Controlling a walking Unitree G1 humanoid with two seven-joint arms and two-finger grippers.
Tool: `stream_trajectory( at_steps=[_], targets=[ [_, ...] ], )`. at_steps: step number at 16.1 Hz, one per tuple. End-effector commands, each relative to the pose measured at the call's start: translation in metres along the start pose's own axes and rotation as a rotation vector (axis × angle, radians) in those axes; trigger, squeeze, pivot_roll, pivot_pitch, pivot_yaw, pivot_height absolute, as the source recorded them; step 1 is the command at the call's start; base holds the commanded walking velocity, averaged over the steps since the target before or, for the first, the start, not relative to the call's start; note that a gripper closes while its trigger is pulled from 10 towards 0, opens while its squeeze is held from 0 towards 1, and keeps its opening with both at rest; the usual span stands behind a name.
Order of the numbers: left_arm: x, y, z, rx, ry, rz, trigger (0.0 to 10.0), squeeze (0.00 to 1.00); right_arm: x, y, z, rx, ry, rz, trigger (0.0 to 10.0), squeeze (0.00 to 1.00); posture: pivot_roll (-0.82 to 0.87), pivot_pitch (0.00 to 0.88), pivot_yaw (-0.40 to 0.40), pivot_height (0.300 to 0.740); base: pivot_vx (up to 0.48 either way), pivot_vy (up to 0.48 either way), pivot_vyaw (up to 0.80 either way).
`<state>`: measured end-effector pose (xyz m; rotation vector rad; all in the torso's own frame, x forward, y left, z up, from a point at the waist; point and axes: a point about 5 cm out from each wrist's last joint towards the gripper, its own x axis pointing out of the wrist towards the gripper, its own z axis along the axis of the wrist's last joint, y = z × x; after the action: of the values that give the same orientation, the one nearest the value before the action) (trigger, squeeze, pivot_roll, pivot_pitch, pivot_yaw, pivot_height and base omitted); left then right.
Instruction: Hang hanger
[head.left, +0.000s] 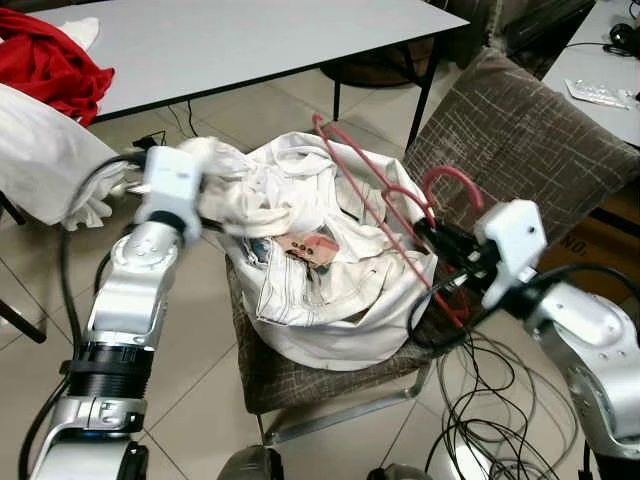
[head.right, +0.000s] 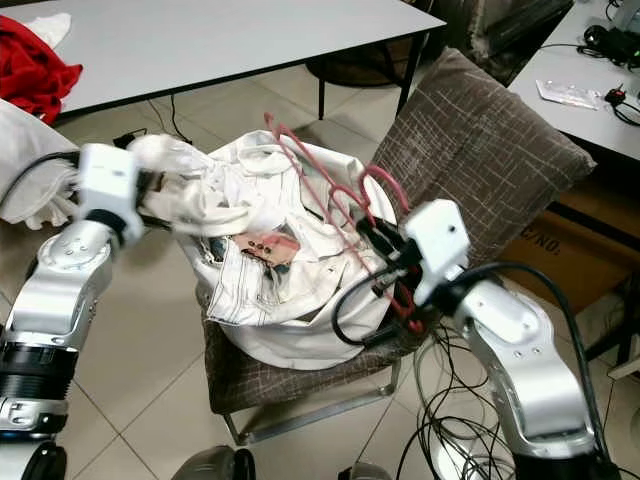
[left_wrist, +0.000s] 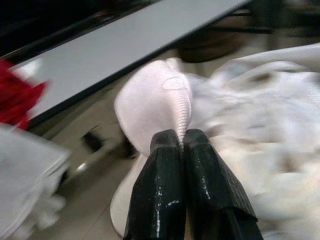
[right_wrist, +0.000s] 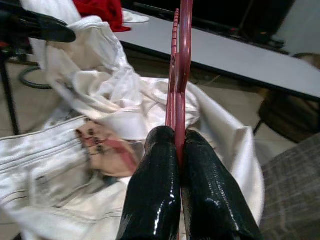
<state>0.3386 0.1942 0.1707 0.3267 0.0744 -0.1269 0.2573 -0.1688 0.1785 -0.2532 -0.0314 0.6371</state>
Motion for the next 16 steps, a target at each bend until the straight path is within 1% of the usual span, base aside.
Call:
stream_trajectory(
  at_steps=[1, 2, 3, 4, 5, 7, 8, 9, 11, 12, 13, 14, 15, 16],
  targets=[
    [0.001, -0.001, 0.023, 0.056, -0.07, -0.066, 10.0, 0.0, 0.003, -0.003, 0.001, -0.039, 0.0, -0.015, 10.0, 0.0, -0.07, 0.043, 0.001, 0.74, 0.0, 0.0, 0.0],
    [0.002, -0.002, 0.033, 0.106, -0.083, -0.121, 10.0, 0.0, 0.006, -0.003, 0.002, -0.066, -0.004, -0.008, 10.0, 0.0, -0.06, 0.041, 0.003, 0.74, 0.0, 0.0, 0.0],
    [0.003, 0.003, 0.041, 0.178, -0.08, -0.143, 10.0, 0.0, 0.01, -0.002, 0.004, -0.102, -0.005, 0.023, 10.0, 0.0, -0.06, 0.039, 0.005, 0.74, 0.0, 0.0, 0.0],
    [0.005, 0.01, 0.047, 0.244, -0.078, -0.135, 10.0, 0.0, 0.015, 0.003, 0.003, -0.176, 0.017, 0.076, 10.0, 0.0, -0.06, 0.034, 0.007, 0.74, 0.0, 0.0, 0.0],
    [0.006, 0.013, 0.05, 0.255, -0.075, -0.134, 10.0, 0.0, 0.018, 0.006, 0.002, -0.223, 0.031, 0.107, 10.0, 0.0, -0.06, 0.03, 0.006, 0.74, 0.0, 0.0, 0.0],
    [0.008, 0.019, 0.052, 0.322, -0.063, -0.137, 10.0, 0.0, 0.022, 0.013, -0.001, -0.292, 0.056, 0.178, 10.0, 0.0, -0.06, 0.025, 0.007, 0.74, 0.0, 0.0, 0.0],
    [0.008, 0.02, 0.051, 0.322, -0.057, -0.139, 10.0, 0.0, 0.023, 0.015, -0.001, -0.308, 0.063, 0.194, 10.0, 0.0, -0.06, 0.025, 0.008, 0.74, 0.0, 0.0, 0.0],
    [0.006, 0.02, 0.051, 0.309, -0.051, -0.164, 10.0, 0.0, 0.026, 0.017, -0.001, -0.32, 0.056, 0.202, 10.0, 0.0, -0.06, 0.022, 0.009, 0.74, 0.0, 0.0, 0.0],
    [0.002, 0.016, 0.05, 0.349, -0.056, -0.248, 10.0, 0.0, 0.035, 0.02, 0.003, -0.34, 0.034, 0.217, 10.0, 0.0, -0.06, 0.022, 0.008, 0.74, 0.0, 0.0, 0.0],
    [0.001, 0.016, 0.051, 0.352, -0.07, -0.267, 10.0, 0.0, 0.039, 0.021, 0.003, -0.349, 0.04, 0.232, 10.0, 0.0, -0.06, 0.022, 0.008, 0.74, 0.0, 0.0, 0.0],
    [-0.001, 0.015, 0.054, 0.32, -0.093, -0.307, 10.0, 0.0, 0.045, 0.022, 0.0, -0.359, 0.075, 0.245, 10.0, 0.0, -0.06, 0.026, 0.009, 0.74, 0.0, 0.0, 0.0],
    [-0.003, 0.016, 0.057, 0.312, -0.098, -0.328, 10.0, 0.0, 0.051, 0.022, -0.004, -0.381, 0.127, 0.268, 10.0, 0.0, -0.06, 0.029, 0.009, 0.74, 0.0, 0.0, 0.0],
    [-0.004, 0.017, 0.057, 0.316, -0.099, -0.327, 10.0, 0.0, 0.054, 0.022, -0.006, -0.38, 0.151, 0.271, 10.0, 0.0, -0.05, 0.031, 0.008, 0.74, 0.0, 0.0, 0.0],
    [-0.006, 0.019, 0.059, 0.311, -0.105, -0.328, 10.0, 0.0, 0.058, 0.022, -0.012, -0.391, 0.21, 0.283, 10.0, 0.0, -0.04, 0.034, 0.004, 0.74, 0.0, 0.0, 0.0]
  ],
)
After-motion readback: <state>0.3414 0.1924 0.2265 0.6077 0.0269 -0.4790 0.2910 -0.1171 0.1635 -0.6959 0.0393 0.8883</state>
